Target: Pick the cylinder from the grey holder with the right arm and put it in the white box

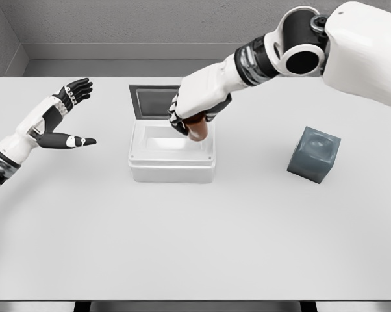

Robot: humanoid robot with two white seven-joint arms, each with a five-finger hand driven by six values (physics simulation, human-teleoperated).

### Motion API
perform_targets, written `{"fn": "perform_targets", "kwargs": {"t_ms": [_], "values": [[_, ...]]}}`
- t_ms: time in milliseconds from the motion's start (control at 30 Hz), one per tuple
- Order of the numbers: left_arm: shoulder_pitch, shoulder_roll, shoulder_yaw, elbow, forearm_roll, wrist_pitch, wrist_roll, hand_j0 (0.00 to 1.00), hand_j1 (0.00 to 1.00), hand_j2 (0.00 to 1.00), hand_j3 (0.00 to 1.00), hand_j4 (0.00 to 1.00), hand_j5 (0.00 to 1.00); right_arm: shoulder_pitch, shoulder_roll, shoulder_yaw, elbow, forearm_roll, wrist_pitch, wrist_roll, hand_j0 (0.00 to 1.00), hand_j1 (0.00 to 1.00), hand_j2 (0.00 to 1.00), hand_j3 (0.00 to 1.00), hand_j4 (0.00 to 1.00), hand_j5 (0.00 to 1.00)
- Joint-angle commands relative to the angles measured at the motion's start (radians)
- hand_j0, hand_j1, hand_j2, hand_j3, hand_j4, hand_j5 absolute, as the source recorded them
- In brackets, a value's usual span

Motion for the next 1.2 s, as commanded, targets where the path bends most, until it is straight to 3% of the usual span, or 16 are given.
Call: {"fn": "perform_targets", "kwargs": {"t_ms": [0, 1167], "values": [[0.0, 0.001, 0.0, -0.001, 0.007, 0.001, 0.0, 1.0, 1.0, 1.0, 1.0, 1.0, 1.0, 0.0, 0.01, 0.002, 0.019, -0.004, 0.002, -0.001, 0.36, 0.36, 0.36, 0.36, 0.36, 0.36], [0.002, 0.002, 0.0, 0.0, 0.007, 0.001, 0.0, 1.0, 1.0, 1.0, 1.0, 1.0, 1.0, 0.002, 0.041, 0.012, 0.073, -0.002, 0.004, -0.001, 0.39, 0.39, 0.39, 0.39, 0.39, 0.39]]}}
